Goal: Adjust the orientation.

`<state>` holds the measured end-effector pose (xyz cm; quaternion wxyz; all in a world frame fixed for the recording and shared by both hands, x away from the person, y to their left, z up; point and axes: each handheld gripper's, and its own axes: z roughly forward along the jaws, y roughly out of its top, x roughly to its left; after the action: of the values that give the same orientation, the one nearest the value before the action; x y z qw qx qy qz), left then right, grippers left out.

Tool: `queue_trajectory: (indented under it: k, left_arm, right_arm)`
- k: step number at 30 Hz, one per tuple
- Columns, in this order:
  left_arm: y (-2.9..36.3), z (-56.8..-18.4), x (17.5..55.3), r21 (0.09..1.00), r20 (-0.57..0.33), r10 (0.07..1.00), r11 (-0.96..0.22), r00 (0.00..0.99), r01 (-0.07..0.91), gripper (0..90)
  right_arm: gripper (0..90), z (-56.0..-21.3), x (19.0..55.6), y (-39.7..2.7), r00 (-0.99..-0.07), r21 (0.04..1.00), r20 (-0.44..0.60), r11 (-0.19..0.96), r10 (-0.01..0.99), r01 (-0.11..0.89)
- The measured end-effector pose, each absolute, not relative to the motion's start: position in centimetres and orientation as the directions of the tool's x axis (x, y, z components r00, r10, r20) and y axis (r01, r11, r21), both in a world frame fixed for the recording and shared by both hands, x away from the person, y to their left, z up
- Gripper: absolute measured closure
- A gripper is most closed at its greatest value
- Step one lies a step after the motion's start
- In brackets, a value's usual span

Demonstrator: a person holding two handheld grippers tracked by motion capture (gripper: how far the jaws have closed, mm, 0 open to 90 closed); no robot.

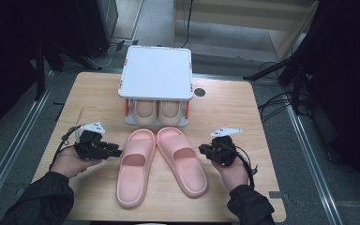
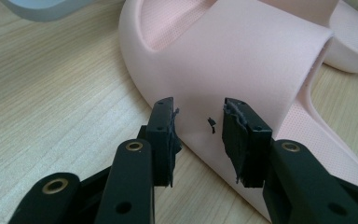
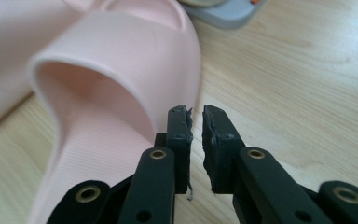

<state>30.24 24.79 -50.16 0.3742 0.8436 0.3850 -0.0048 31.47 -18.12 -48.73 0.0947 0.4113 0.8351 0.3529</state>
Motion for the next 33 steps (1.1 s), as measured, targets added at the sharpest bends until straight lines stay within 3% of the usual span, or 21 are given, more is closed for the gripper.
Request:
queue_trajectory:
  k: [10, 33]
  left_arm:
    - [24.5, -50.5, 30.4, 0.613, -0.291, 0.637, -0.448, 0.714, 0.650, 63.3]
    - [24.4, -50.6, 30.3, 0.610, -0.298, 0.633, -0.449, 0.714, 0.653, 62.8]
  right_arm:
    - [81.6, -50.4, 31.9, -17.0, -0.634, 0.608, 0.135, 0.442, 0.761, 0.660]
    - [82.2, -50.7, 31.2, -15.7, -0.652, 0.607, 0.154, 0.449, 0.742, 0.655]
